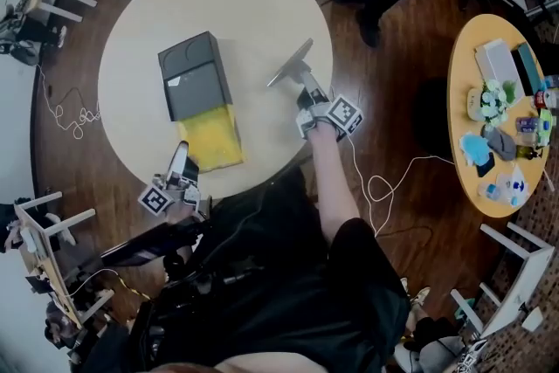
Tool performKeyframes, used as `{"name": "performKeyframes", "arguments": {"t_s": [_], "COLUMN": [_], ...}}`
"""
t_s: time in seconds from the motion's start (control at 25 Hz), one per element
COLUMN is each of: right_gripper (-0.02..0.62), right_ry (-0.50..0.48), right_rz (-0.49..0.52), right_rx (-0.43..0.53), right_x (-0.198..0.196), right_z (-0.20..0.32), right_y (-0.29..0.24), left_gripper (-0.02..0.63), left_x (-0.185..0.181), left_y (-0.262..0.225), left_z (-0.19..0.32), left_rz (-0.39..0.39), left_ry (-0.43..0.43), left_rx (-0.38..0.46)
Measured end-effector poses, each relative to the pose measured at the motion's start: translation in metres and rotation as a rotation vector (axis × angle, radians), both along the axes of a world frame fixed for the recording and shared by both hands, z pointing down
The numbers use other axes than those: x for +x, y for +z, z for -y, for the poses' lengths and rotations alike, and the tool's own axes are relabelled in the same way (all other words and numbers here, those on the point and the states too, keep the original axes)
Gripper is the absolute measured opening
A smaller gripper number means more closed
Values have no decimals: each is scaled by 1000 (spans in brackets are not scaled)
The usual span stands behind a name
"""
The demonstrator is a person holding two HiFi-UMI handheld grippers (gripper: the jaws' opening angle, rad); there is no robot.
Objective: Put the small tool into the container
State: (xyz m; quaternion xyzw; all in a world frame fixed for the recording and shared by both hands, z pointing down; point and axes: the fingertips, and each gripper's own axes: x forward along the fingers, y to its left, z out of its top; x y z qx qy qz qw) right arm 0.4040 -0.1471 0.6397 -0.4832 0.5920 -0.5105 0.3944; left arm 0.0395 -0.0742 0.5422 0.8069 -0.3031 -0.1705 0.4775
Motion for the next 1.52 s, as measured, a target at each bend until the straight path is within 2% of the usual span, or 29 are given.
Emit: {"name": "performKeyframes", "arguments": {"t_s": [0.16,0.36,0.64,0.8,0.96,1.04,1.16,1.36,1.44,1.52], "right_gripper": [-12,-12,-12,-12,-12,-12,-12,-12,-12,-12], "right_ry": [-18,-91,-231,-289,-365,-412,-483,-582,-633,-669], "right_rz": [-32,-58,-158,-178,-247,-263,-276,-301,-360,-405], "right_rx": [44,85,77,77,60,36,-51,-67,-90,-176], "right_x": [-18,-69,-161,-203,-242,-262,-284,-308,-311,-310], "right_z": [-4,-16,-44,-69,-90,-98,-116,-102,-95,-92], "right_y": [-21,-53,-74,-85,-84,-80,-65,-58,-50,-35], "left_gripper": [49,49,49,49,49,49,49,49,49,49], "left_x": [-22,-60,-120,-139,-154,-160,-165,-173,-180,-190], "left_y": [4,2,4,8,14,19,25,28,31,32], "left_z": [-5,-12,-25,-34,-43,-44,-54,-51,-49,-48], "left_rz": [-43,-86,-153,-184,-206,-225,-277,-303,-313,-317], "left_ry": [-8,-25,-53,-30,-3,-7,-27,-73,-110,-147], "left_rx": [0,12,23,28,22,15,-12,-7,-8,-3]}}
